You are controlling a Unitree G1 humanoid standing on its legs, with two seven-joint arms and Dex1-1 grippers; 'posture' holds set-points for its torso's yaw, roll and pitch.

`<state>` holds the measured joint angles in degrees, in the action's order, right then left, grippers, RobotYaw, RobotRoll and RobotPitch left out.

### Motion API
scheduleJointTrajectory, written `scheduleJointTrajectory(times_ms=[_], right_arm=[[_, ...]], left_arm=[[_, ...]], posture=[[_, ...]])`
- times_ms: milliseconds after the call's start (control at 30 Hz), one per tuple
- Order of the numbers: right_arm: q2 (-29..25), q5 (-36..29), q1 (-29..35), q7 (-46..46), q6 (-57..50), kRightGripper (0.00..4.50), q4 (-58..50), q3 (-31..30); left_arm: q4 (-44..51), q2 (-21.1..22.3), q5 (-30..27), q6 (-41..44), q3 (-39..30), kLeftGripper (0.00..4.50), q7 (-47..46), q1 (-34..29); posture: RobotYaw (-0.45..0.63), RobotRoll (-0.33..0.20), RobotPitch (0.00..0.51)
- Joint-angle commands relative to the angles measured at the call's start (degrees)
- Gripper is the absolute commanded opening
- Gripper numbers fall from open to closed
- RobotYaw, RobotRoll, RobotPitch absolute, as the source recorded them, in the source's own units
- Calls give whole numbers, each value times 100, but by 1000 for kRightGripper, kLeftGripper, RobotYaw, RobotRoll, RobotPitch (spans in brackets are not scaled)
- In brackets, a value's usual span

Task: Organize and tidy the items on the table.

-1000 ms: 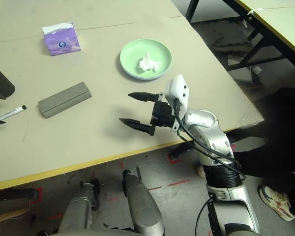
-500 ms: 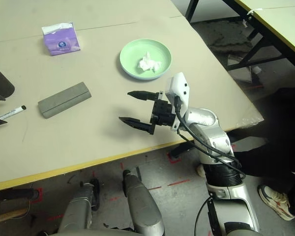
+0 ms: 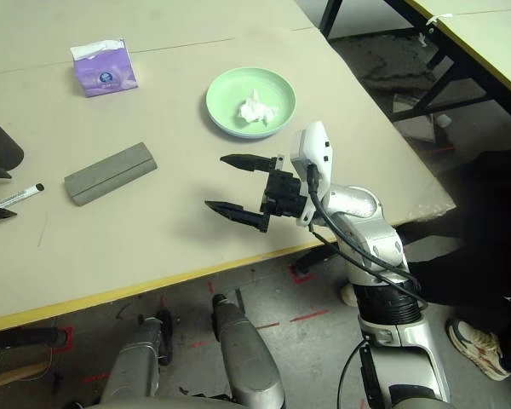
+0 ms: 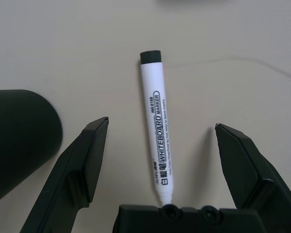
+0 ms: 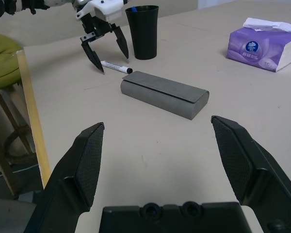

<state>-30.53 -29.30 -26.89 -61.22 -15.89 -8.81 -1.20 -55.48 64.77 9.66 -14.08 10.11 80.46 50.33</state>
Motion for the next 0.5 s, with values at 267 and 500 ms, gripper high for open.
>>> scheduleJointTrajectory(times_ms=[267, 500], right_arm=[[0, -135, -43, 78, -115, 4500, -225, 42], [23, -174, -137, 92, -96, 4500, -194, 38]], left_arm=[[-188, 39, 103, -116, -6, 1632, -61, -166], [-173, 108, 72, -146, -67, 274, -37, -194]], posture=[[-279, 0, 289], [-273, 0, 282]])
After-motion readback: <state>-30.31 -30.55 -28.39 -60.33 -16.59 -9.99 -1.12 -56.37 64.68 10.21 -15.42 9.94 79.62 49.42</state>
